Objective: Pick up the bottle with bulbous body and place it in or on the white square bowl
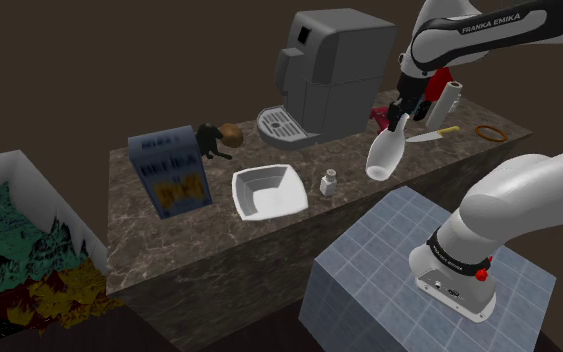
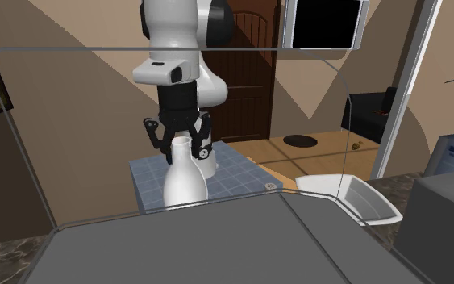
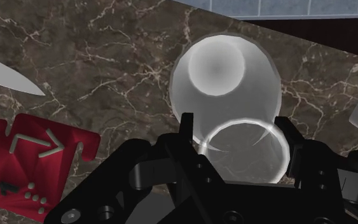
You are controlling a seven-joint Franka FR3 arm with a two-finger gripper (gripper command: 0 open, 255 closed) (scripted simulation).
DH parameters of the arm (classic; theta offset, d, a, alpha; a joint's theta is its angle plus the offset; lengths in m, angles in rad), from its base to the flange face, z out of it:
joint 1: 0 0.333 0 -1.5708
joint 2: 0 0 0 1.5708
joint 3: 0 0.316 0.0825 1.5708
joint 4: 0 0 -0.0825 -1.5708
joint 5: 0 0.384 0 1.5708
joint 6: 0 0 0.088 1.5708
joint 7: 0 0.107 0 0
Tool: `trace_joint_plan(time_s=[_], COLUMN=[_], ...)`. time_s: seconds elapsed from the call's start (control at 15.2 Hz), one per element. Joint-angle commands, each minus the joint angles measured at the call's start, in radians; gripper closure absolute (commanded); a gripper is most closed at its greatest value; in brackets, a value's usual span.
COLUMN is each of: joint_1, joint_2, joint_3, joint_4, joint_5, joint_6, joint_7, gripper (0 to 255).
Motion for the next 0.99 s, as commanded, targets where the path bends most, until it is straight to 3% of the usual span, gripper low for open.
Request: trace_joint_plan(time_s=[0.0, 0.46, 0.92], joint_1=[0.0, 0.0, 0.003], joint_2=[0.0, 0.0, -0.033], joint_3=[0.0, 0.0, 0.017], joint_4=[0.0, 0.0, 0.072], joint_5=[0.0, 0.0, 0.01], joint_6=[0.0, 0.0, -0.105], joint_7=[0.0, 0.0, -0.002], gripper=[255, 255, 255])
